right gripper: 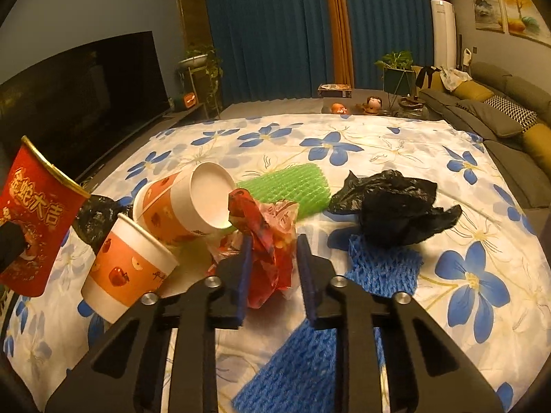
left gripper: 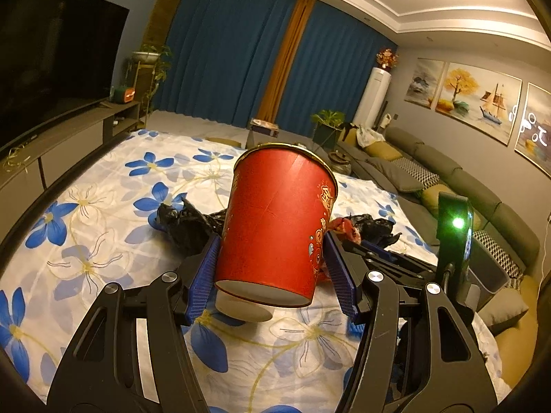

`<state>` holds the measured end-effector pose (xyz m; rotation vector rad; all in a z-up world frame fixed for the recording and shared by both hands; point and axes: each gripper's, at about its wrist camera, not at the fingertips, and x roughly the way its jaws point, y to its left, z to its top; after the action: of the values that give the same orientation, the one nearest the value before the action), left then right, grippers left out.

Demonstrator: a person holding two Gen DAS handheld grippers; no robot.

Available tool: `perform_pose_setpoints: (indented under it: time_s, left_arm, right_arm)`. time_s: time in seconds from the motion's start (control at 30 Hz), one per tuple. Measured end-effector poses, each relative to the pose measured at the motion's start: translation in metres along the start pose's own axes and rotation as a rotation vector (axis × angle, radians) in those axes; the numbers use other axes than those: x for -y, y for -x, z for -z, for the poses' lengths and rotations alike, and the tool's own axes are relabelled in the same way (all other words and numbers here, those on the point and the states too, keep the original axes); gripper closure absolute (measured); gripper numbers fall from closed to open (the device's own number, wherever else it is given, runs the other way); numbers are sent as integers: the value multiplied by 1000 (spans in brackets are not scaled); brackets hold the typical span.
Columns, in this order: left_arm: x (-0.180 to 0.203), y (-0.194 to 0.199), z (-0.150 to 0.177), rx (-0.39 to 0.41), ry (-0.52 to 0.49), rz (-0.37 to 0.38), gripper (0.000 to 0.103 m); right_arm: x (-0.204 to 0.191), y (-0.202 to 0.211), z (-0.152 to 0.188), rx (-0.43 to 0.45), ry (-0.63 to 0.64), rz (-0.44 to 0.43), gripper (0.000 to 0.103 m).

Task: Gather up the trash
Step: 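Grasp the red-and-white crumpled wrapper with the right gripper while the left gripper holds the red cup, then carry the red cup and wrapper over the grey bin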

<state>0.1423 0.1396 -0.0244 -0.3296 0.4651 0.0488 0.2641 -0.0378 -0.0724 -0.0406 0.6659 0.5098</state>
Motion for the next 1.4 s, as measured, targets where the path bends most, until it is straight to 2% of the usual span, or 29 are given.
perform_pose_setpoints:
  time_s: [0.27, 0.4, 0.67, 1.07, 1.4]
  left_arm:
    - [6, 6, 6, 1, 2, 1, 44]
    - [18, 11, 9, 3, -17, 18, 44]
    - [52, 22, 18, 8, -62, 63, 44]
    - [118, 22, 31, 3, -157, 142, 44]
    - [192, 4, 39, -12, -250, 256, 44]
  right_arm:
    - [9, 51, 12, 81, -4, 21, 81]
    - [12, 89, 21, 148, 1, 45, 81]
    - [37, 143, 38, 216, -56, 60, 81]
    - [81, 196, 58, 277, -115, 108, 81]
    - [134, 233, 66, 333, -172, 207, 81]
